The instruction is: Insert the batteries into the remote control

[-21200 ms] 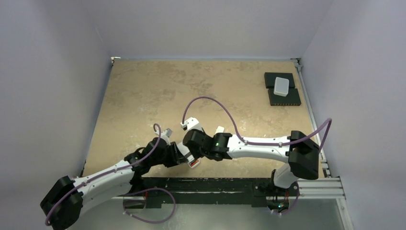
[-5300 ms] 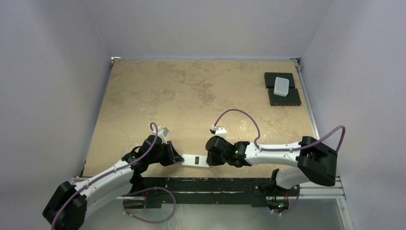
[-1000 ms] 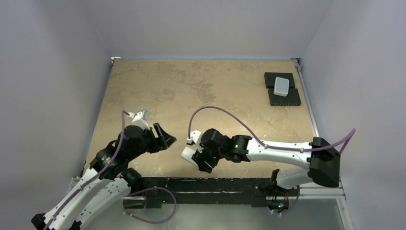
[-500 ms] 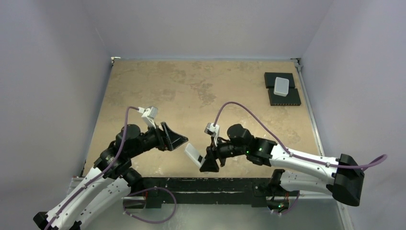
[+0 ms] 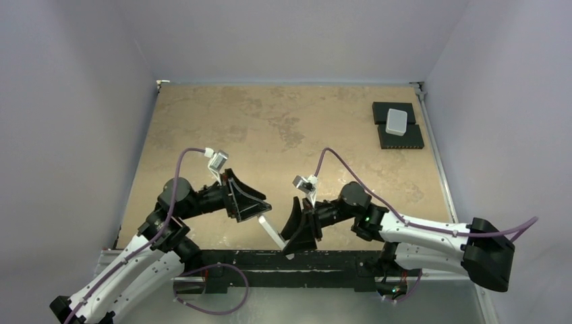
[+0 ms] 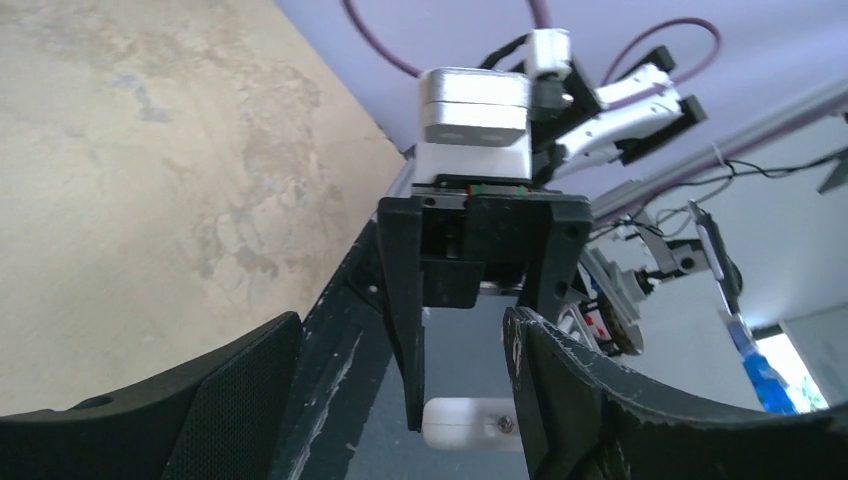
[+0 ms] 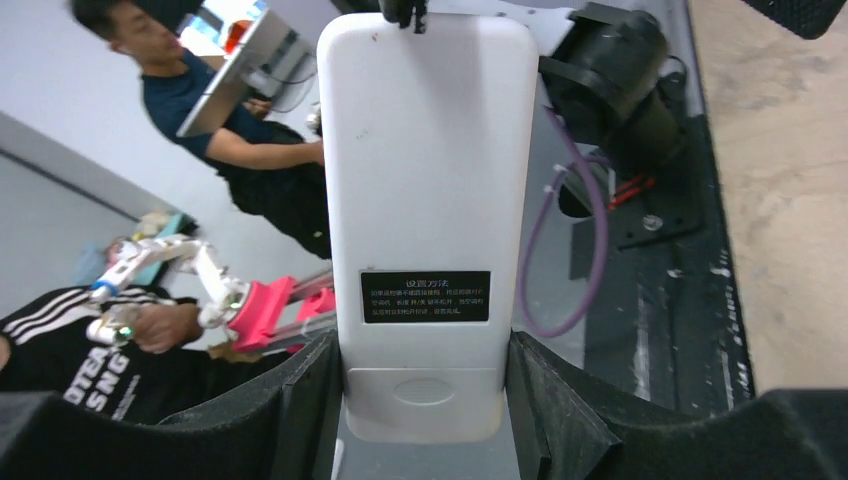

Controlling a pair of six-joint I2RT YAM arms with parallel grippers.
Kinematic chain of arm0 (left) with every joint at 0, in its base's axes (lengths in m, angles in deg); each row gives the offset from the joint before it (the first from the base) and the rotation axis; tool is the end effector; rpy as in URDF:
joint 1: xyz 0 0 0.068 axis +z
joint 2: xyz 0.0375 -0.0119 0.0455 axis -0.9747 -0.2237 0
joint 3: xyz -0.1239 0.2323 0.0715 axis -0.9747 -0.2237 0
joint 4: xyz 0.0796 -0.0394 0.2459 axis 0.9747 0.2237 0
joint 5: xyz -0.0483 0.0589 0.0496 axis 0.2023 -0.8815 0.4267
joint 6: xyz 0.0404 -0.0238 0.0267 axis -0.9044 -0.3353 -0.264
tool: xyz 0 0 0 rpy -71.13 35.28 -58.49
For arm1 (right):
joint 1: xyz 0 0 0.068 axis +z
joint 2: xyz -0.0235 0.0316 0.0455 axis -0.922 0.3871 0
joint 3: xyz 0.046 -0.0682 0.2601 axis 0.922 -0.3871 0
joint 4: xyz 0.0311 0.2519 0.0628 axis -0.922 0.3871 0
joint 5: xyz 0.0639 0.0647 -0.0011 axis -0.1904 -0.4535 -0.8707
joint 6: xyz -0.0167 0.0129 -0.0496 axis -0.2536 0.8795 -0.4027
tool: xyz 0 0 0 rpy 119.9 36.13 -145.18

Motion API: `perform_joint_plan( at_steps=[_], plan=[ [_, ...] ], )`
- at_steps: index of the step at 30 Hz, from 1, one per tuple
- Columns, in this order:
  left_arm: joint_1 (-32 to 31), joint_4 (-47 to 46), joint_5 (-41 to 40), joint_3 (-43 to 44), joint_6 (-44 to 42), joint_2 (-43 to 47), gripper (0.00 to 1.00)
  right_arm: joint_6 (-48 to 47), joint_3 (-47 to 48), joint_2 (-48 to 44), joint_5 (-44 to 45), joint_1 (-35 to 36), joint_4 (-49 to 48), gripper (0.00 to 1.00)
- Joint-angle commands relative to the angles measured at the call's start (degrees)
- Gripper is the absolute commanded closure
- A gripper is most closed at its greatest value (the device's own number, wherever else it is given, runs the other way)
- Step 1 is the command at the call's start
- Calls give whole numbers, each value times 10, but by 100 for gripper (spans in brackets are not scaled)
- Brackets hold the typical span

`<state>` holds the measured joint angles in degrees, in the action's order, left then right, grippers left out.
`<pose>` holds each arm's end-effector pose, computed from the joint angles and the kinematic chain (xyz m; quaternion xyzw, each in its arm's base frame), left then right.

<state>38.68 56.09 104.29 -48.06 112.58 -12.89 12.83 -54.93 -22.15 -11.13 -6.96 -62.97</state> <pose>0.0942 -0.0982 0.3069 0.1195 0.7064 -0.6046 0.3481 0.0860 0.2023 0.2592 -0.3638 0.6027 0.6871 0.1797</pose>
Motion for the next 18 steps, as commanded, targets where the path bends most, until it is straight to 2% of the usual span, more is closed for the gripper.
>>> perform_joint_plan(
  at_steps=[1,8,14,18],
  plan=[
    [-2,-115,73,-8,19,9,27,128,-25,24,-48,-4,-250,68],
    [-2,-172,105,-5,44,21,27,265,-52,105,-67,-4,-522,69],
    [-2,-223,123,-5,73,28,27,360,-48,190,-59,-3,-692,69],
    [-2,-266,144,-9,91,28,28,380,-19,223,-57,-3,-723,71]
  ],
)
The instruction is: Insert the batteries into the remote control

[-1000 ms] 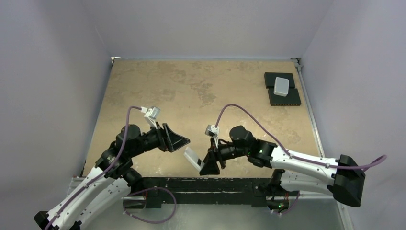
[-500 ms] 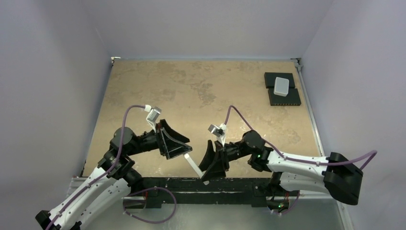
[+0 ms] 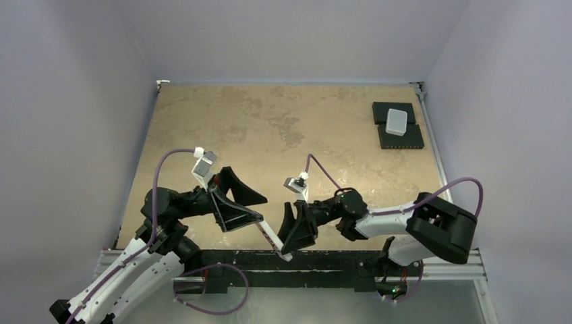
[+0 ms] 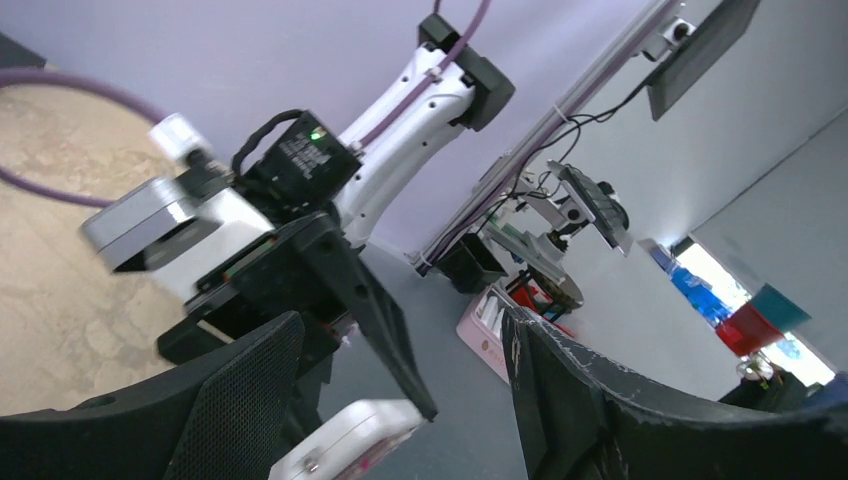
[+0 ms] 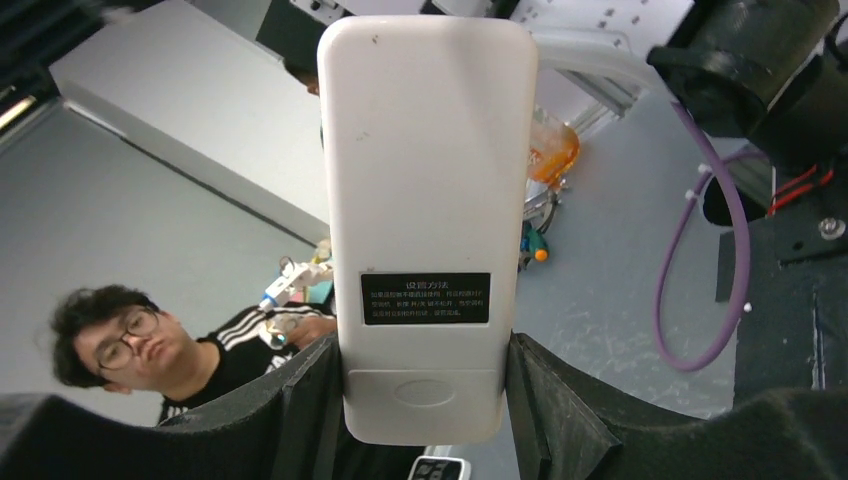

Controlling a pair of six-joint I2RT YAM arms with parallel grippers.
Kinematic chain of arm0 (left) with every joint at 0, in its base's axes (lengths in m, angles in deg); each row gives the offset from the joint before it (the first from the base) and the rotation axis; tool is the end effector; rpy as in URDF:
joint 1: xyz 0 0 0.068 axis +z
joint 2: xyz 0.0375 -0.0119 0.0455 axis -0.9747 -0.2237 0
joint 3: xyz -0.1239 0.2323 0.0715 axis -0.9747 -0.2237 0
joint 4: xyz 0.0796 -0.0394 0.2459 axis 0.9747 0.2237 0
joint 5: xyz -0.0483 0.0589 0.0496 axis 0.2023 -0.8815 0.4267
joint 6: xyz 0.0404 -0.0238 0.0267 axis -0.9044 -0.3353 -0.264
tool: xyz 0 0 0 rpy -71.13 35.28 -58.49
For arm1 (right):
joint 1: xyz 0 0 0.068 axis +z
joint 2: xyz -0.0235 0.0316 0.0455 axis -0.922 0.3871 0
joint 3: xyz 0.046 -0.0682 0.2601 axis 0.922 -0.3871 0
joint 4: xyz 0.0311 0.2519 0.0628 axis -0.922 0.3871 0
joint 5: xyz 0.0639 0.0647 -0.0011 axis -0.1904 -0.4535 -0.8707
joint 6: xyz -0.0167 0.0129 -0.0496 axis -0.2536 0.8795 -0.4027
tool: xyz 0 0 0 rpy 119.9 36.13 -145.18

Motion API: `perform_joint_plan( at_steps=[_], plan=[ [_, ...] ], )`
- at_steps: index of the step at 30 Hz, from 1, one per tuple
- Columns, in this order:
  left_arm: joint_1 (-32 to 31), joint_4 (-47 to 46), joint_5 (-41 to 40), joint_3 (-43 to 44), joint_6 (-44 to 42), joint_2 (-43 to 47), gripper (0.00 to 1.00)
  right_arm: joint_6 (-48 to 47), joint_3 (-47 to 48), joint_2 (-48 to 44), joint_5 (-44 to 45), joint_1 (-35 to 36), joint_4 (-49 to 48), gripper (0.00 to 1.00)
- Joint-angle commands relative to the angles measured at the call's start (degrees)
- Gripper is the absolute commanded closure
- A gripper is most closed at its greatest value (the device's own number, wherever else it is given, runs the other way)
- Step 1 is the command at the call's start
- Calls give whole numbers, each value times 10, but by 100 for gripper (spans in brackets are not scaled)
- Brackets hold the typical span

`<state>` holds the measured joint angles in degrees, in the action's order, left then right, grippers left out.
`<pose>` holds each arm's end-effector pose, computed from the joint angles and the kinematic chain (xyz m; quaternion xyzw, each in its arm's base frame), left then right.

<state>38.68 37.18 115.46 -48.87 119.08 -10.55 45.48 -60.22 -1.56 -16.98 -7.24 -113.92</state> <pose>0.0779 -0.0925 0.3391 0.2071 0.5823 -0.6991 0.3595 0.0932 0.2175 0.2381 -0.2950 0.5283 0.7940 0.0594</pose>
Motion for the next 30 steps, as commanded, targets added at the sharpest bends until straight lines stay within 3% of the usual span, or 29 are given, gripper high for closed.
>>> perform_joint_plan(
  at_steps=[1,18,23,30],
  plan=[
    [-3,-82,41,0,28,4,28,51,41,17,1,0,-215,71],
    [-3,-109,76,7,27,18,31,56,124,5,-5,0,-217,68],
    [-2,-143,87,2,40,15,37,58,141,19,-2,0,-219,68],
    [-2,-205,90,-10,75,9,54,58,148,28,-1,0,-219,65]
  ],
)
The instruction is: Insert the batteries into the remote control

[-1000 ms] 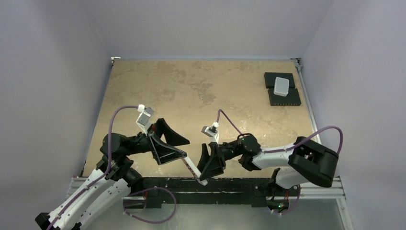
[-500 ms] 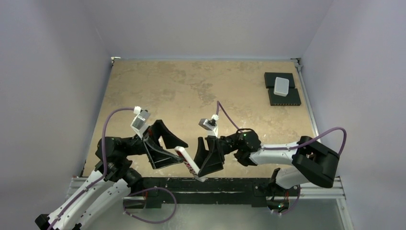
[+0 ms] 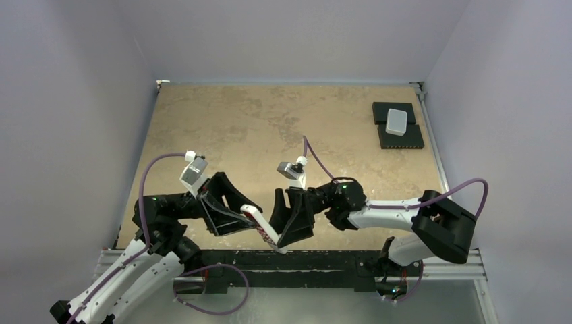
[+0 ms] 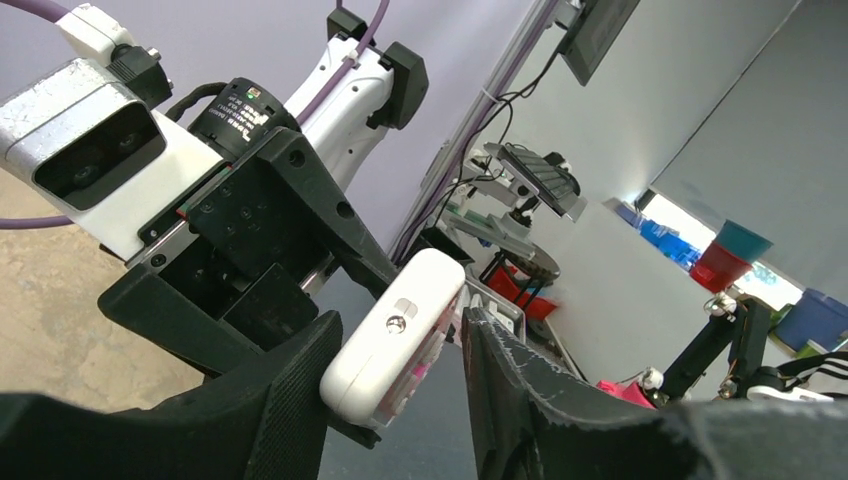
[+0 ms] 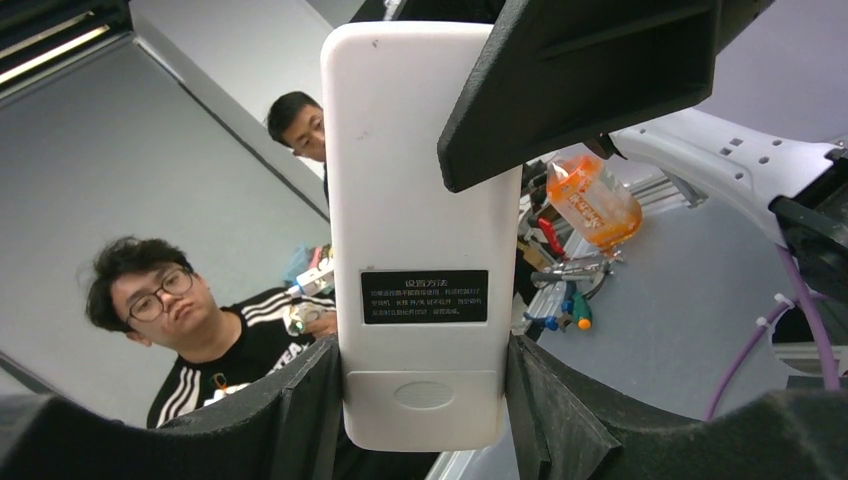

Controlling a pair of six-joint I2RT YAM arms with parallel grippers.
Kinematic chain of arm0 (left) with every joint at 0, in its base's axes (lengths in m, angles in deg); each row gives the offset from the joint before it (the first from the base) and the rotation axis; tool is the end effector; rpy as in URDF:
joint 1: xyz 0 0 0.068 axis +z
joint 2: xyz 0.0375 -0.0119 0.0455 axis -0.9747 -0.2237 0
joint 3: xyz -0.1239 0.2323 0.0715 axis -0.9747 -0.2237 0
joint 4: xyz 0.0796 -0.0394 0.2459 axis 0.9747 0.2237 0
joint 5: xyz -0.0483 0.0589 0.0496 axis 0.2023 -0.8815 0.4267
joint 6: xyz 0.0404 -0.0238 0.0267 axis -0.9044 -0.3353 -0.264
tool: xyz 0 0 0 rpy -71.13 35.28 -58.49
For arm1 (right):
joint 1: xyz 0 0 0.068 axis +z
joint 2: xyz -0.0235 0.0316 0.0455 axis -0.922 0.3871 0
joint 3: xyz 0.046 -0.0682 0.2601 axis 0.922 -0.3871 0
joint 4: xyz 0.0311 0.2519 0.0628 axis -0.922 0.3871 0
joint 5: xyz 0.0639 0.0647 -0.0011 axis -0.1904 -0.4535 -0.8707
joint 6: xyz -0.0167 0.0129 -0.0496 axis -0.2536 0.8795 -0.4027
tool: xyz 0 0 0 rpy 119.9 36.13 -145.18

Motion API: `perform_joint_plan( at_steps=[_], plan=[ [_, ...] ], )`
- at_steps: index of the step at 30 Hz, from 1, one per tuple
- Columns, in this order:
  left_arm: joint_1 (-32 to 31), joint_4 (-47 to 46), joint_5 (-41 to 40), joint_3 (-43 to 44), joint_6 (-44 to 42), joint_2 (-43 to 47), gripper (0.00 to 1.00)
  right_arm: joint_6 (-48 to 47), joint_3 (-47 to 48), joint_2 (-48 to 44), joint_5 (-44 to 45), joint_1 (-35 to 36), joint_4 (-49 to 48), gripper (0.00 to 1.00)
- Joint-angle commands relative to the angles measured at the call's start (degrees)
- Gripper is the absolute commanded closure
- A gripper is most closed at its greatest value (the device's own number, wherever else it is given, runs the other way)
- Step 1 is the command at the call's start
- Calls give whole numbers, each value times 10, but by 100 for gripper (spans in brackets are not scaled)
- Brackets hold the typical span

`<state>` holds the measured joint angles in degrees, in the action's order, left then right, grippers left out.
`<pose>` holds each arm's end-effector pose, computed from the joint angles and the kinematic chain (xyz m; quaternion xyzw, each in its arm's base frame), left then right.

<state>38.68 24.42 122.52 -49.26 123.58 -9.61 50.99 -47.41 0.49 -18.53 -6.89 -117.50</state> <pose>0.0641 -0.0854 0.3568 0.2746 0.5026 -0.7356 0.3618 0.1039 0.2404 0.2962 -0.3272 0.4490 0.8281 0.0749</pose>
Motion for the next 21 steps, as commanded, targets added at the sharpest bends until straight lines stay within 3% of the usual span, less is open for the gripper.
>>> perform_joint_plan(
  at_steps=[1,4,7,8,15,21],
  plan=[
    [-2,-81,20,-8,32,-2,58,3,20,9,16,-3,-183,65],
    [-3,-86,19,-8,33,-3,70,4,22,11,20,-3,-183,64],
    [-2,-93,16,-7,36,-6,95,4,21,13,22,-3,-184,64],
    [-2,-94,15,-6,37,-7,100,4,21,13,22,-3,-184,63],
    [-2,-102,-3,-10,39,-7,100,2,4,4,18,-3,-185,55],
    [-2,-106,-12,-11,40,-6,100,-9,-30,-25,16,-4,-178,39]
  ],
)
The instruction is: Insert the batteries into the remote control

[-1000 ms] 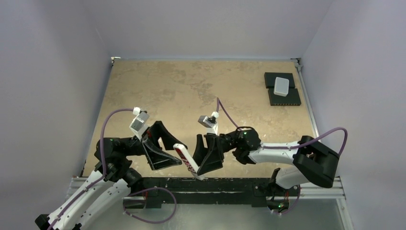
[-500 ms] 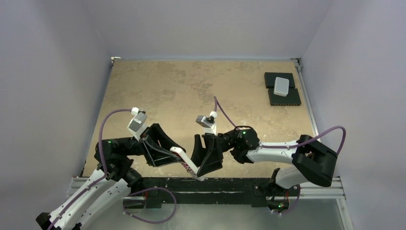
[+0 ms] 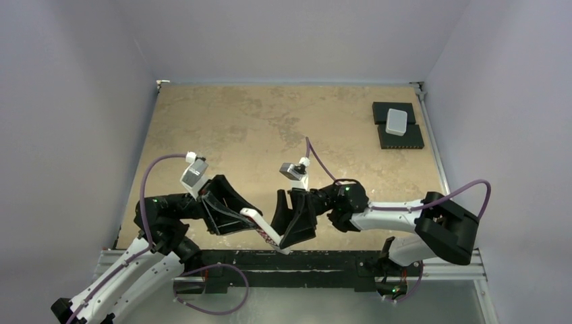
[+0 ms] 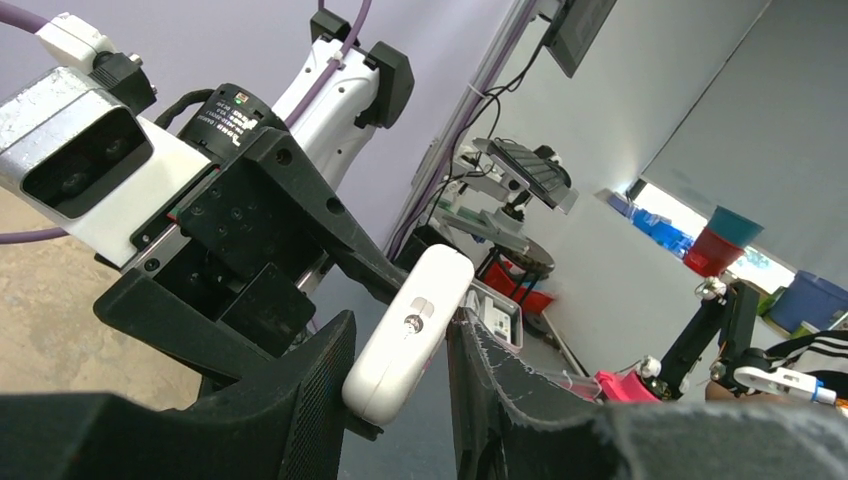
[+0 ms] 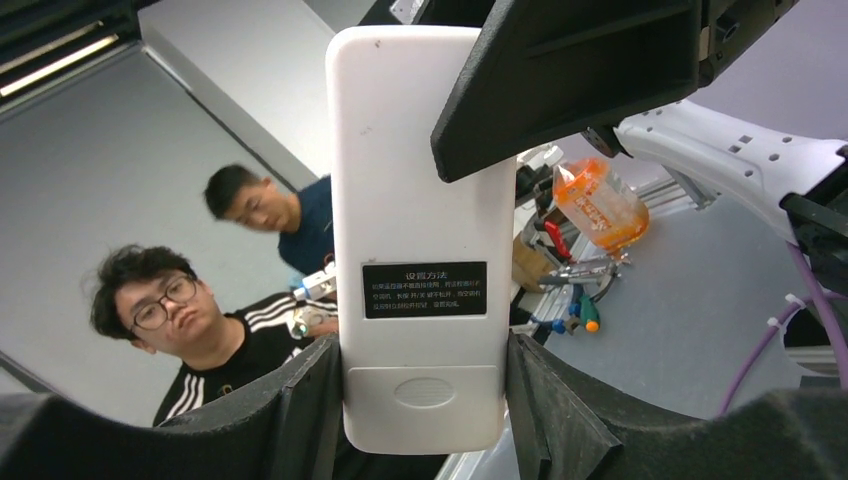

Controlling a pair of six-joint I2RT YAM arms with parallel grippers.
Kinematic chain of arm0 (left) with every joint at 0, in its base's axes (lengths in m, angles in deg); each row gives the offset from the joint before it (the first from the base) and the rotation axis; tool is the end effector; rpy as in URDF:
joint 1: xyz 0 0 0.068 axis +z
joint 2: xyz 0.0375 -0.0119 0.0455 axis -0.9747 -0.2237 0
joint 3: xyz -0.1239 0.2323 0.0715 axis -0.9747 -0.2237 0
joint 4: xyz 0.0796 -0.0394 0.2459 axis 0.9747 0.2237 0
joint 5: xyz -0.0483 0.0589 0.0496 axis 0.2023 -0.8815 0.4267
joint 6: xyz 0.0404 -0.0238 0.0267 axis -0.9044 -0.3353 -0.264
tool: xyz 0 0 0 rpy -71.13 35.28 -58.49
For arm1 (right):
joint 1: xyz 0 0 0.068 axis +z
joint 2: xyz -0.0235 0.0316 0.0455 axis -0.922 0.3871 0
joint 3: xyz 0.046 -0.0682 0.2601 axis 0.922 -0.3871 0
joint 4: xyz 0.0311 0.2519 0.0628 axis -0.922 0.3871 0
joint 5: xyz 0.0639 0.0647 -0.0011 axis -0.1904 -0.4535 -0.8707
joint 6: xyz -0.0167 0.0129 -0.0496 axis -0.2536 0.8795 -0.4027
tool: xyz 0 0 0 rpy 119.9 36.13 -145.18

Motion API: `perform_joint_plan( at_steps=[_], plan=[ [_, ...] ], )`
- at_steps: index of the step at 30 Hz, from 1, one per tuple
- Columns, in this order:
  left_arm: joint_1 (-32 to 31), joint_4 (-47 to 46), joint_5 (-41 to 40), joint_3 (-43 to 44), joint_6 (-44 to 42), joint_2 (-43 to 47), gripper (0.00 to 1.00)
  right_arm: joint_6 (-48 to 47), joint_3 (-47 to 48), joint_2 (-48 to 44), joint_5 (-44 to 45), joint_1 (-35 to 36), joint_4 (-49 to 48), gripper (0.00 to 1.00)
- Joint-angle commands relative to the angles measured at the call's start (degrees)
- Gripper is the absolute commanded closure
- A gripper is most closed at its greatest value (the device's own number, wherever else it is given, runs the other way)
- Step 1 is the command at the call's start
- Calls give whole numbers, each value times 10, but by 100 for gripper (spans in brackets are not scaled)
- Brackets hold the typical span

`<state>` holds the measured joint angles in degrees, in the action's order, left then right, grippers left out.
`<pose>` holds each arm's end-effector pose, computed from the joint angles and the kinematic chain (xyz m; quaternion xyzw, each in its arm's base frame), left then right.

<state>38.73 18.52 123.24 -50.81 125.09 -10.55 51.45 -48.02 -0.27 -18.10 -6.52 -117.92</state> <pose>0.0653 -0.0866 0.3549 0.2836 0.4841 -0.7427 0.3655 0.1008 0.2379 0.2970 -0.3254 0.4456 0.8308 0.0732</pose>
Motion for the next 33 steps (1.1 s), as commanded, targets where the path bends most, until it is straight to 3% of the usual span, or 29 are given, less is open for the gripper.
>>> perform_joint_plan(
  at_steps=[1,8,18,23,28,31,33],
  plan=[
    [-2,-47,-21,4,25,2,100,-16,-26,-20,10,-8,-173,37],
    [-2,-67,-32,-1,35,-6,100,-25,-39,-28,3,-10,-171,32],
    [-2,-64,-57,-16,32,-9,100,-25,-52,-43,6,-26,-170,32],
    [-2,3,-91,-14,-3,0,100,-46,-67,-67,-7,-39,-137,29],
    [-2,58,-122,-15,-28,10,100,-160,-89,-145,-7,-63,58,28],
    [-2,82,-137,-17,-37,14,100,-281,-83,-232,20,-76,268,26],
    [-2,92,-146,-23,-38,13,100,-395,-61,-286,59,-79,461,25]
  ],
)
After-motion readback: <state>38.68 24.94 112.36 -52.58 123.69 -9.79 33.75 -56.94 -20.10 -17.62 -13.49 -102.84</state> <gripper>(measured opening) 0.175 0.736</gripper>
